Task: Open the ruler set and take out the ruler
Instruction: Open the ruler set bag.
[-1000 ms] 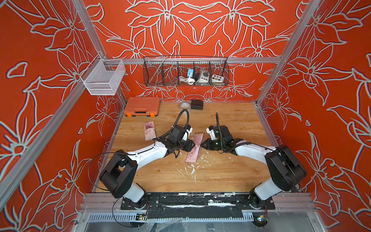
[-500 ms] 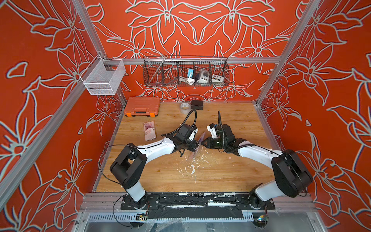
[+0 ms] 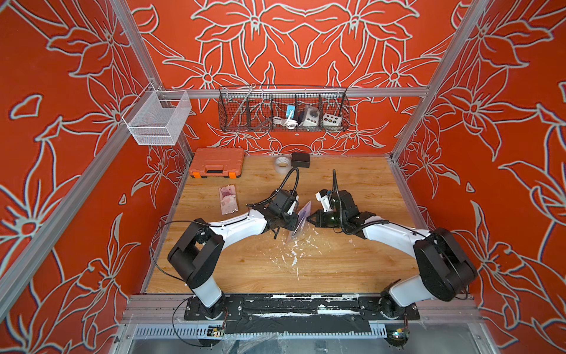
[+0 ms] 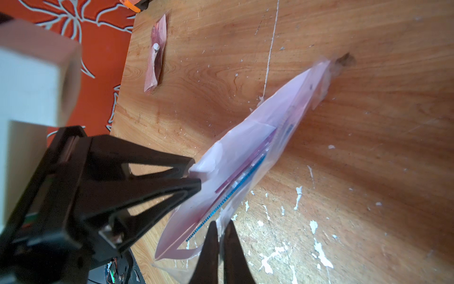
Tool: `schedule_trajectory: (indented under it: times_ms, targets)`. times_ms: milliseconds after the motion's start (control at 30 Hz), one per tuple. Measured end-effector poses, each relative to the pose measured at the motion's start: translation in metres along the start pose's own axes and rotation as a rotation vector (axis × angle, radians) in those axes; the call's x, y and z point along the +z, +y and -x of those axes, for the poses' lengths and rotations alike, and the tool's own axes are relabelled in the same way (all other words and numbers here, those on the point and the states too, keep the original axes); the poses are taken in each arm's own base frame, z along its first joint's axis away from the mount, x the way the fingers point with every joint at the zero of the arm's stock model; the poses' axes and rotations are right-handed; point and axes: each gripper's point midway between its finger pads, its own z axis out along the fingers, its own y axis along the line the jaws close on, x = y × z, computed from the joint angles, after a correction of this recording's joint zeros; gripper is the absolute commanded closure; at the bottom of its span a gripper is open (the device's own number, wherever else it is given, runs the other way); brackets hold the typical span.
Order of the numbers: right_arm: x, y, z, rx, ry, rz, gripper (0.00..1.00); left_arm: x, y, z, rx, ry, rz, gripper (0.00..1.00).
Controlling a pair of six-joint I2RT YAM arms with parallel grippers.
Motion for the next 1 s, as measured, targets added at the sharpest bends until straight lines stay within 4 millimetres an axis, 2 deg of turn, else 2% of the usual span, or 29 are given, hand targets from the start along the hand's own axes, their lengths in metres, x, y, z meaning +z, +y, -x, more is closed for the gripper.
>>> schedule_trajectory:
  times_ms: [133,200,333,533,700,833,1000]
  targets:
    - [0.0,0.0,0.0,-0.002,0.0,0.0,1.0,0.01,-0.004,-0.003,0.011,0.022,-0.001,0.68]
    - [0.0,0.0,0.0,-0.001,0.0,0.0,1.0,0.015,-0.006,-0.005,0.016,0.034,-0.002,0.74]
    - [0.0,0.0,0.0,-0.002,0.0,0.0,1.0,0.022,-0.006,-0.007,0.02,0.047,0.008,1.0]
    - [0.0,-0.001,-0.001,-0.003,0.004,-0.004,1.0,0.021,-0.001,-0.005,0.016,0.041,0.039,1.0]
    - [0.006,-0.006,-0.004,0.004,0.015,-0.01,1.0,0.012,0.006,-0.007,0.011,0.026,0.072,1.0]
    - [0.022,-0.025,-0.016,0.035,0.064,-0.047,1.0,0.004,0.014,-0.018,-0.008,0.012,0.094,1.0]
    - [0.032,-0.044,-0.029,0.067,0.106,-0.098,1.0,0.008,0.015,-0.023,-0.039,-0.011,0.091,1.0]
